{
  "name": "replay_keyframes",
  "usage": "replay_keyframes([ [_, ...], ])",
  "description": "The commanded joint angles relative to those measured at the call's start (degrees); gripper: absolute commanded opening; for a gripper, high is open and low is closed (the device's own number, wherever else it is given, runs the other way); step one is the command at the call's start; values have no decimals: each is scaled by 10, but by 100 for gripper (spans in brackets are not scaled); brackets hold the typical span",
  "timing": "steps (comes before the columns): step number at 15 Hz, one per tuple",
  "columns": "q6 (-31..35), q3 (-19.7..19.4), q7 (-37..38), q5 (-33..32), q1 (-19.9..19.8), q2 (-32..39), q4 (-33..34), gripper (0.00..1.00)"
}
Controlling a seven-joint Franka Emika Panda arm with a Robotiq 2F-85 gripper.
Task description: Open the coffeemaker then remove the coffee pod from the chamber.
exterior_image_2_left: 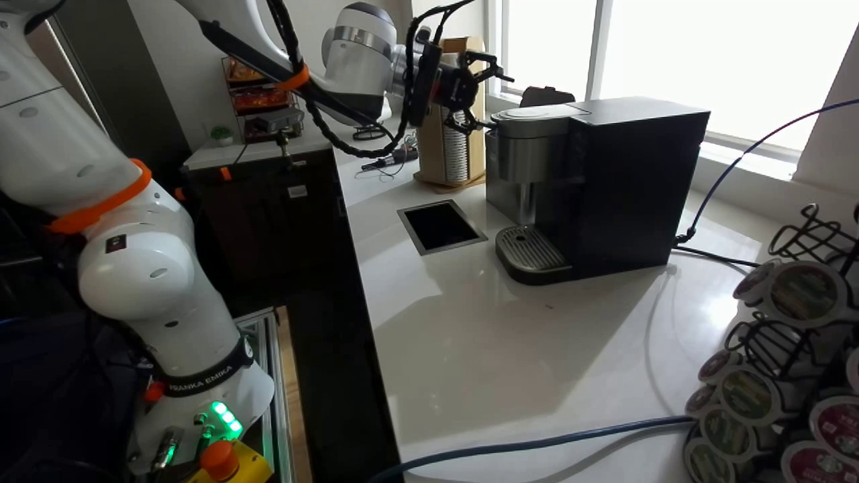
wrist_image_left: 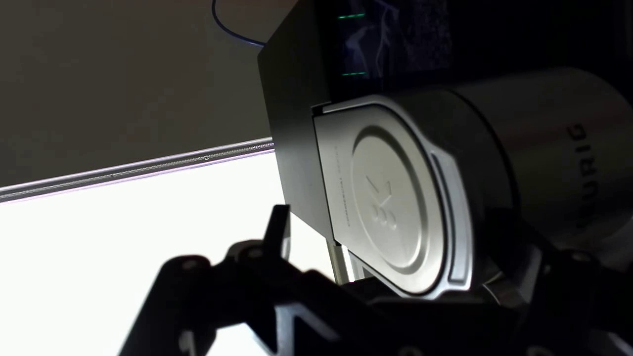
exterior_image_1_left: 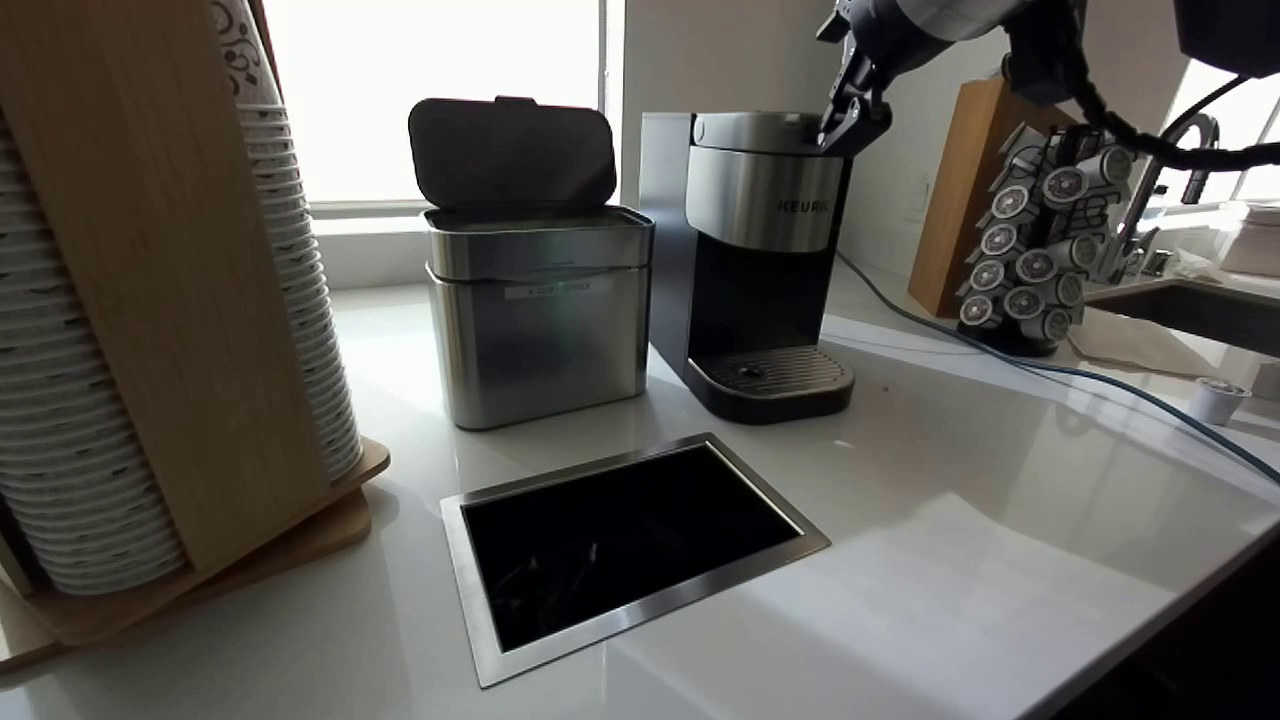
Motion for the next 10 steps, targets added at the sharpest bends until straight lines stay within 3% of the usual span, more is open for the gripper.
replay_keyframes([
  [1, 9, -13, 10, -7, 0, -27, -1, 100],
  [5, 3, -22, 20, -12, -4, -50, 2, 100],
  [10, -7, -44, 31, -8, -17, -30, 46, 100],
])
